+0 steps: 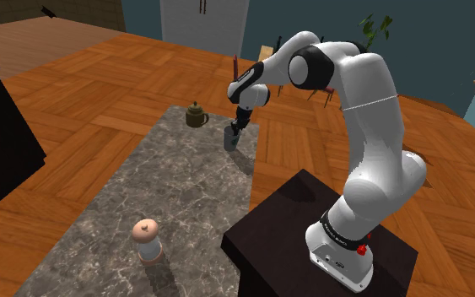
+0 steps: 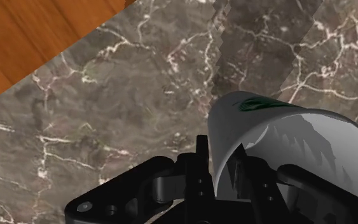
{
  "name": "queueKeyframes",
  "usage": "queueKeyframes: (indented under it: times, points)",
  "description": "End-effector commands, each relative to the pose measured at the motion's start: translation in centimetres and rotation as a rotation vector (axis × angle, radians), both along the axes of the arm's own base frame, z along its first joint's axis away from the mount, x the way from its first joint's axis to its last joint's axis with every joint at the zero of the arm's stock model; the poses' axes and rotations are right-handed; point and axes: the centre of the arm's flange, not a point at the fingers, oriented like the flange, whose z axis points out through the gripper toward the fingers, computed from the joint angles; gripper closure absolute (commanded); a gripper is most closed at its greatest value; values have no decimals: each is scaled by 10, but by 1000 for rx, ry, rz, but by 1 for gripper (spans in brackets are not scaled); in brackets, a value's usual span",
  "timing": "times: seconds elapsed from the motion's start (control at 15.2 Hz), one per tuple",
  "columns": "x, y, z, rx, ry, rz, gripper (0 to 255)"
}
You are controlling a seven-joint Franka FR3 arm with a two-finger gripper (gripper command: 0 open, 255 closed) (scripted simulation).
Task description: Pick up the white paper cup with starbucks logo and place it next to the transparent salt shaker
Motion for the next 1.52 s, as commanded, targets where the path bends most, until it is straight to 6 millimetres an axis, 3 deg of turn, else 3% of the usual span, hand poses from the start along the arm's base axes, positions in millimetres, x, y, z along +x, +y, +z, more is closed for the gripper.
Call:
queueKeyframes:
  times: [0.0,0.4,1.45]
  points:
    - [0,0,0,0,0,0,255]
    - [0,0,0,0,0,0,255]
    - [0,0,84,0,0,0,255]
